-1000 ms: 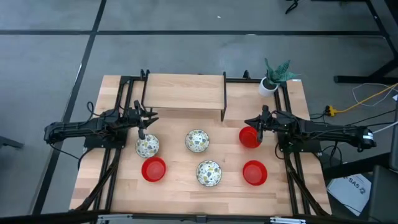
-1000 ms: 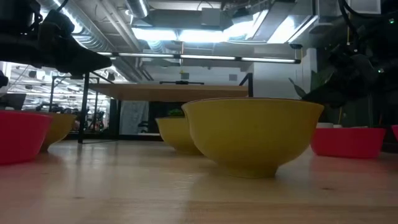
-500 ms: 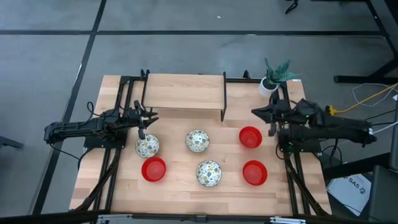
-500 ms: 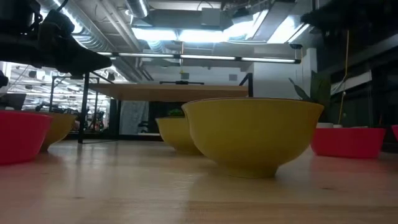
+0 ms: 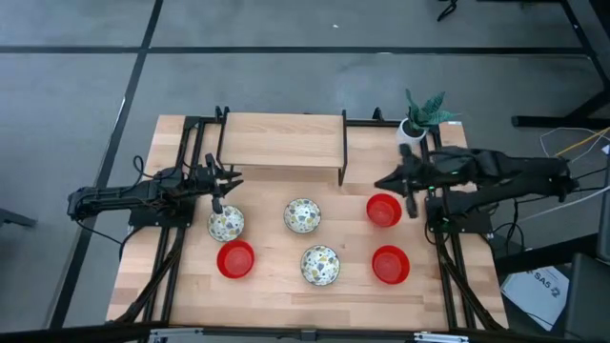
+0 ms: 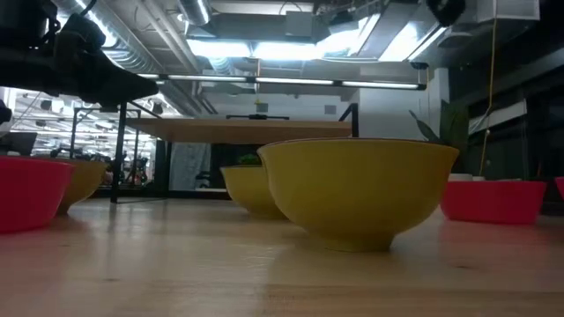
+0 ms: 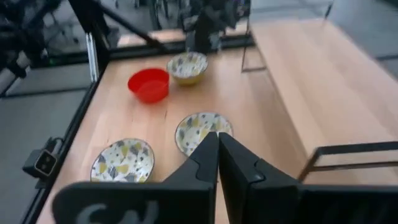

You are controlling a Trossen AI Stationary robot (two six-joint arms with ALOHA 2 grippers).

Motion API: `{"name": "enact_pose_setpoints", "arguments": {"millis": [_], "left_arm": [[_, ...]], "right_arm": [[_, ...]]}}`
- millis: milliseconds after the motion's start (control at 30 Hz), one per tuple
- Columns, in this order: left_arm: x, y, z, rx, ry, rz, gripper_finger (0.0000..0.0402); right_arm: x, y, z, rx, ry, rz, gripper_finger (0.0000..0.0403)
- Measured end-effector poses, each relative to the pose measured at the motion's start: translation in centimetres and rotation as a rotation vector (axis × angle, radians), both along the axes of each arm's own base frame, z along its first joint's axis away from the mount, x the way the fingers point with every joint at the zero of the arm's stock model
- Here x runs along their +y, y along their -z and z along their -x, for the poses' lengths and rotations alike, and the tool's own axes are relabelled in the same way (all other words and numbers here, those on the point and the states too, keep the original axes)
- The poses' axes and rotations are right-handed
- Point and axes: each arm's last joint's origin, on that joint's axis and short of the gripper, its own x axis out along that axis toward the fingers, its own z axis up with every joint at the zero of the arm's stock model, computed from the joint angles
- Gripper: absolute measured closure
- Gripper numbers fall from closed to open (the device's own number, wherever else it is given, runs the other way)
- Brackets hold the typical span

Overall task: Pick & Place Mini bowls
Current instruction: Put the top red bowl on the shelf

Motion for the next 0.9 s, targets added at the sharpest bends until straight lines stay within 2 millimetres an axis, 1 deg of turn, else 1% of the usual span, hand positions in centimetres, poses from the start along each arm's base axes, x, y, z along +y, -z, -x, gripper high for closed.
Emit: {"name": "enact_pose_setpoints", "arguments": {"millis": [200, 267, 333, 400, 533, 667, 767, 900], "left_arm": [[0.0, 0.0, 0.0, 0.000, 0.000, 0.000, 0.0304], [0.0, 0.0, 0.0, 0.000, 0.000, 0.000, 0.0304], [0.0, 0.0, 0.0, 0.000, 0.000, 0.000, 0.0304], [0.0, 0.0, 0.0, 0.000, 0.000, 0.000, 0.0304], [0.0, 0.0, 0.0, 0.000, 0.000, 0.000, 0.0304], [0.0, 0.0, 0.0, 0.000, 0.000, 0.000, 0.0304], [0.0, 0.0, 0.0, 0.000, 0.000, 0.000, 0.0304], [0.0, 0.0, 0.0, 0.000, 0.000, 0.000, 0.0304]], "right_arm": [[0.9, -0.4, -5.0, 0.106, -0.066, -0.152, 0.0389], [1.1, -0.6, -7.0, 0.130, -0.075, -0.136, 0.0389], [1.1, -0.8, -8.9, 0.155, -0.100, -0.080, 0.0389], [1.2, -1.3, -10.3, 0.191, -0.117, -0.043, 0.0389], [1.4, -2.7, -12.2, 0.308, -0.118, -0.032, 0.0389], [1.5, -2.9, -13.9, 0.470, -0.066, -0.094, 0.0389], [1.9, -2.7, -14.9, 0.564, 0.007, -0.206, 0.0389], [2.5, -1.3, -16.3, 0.679, 0.067, -0.358, 0.0389]]}}
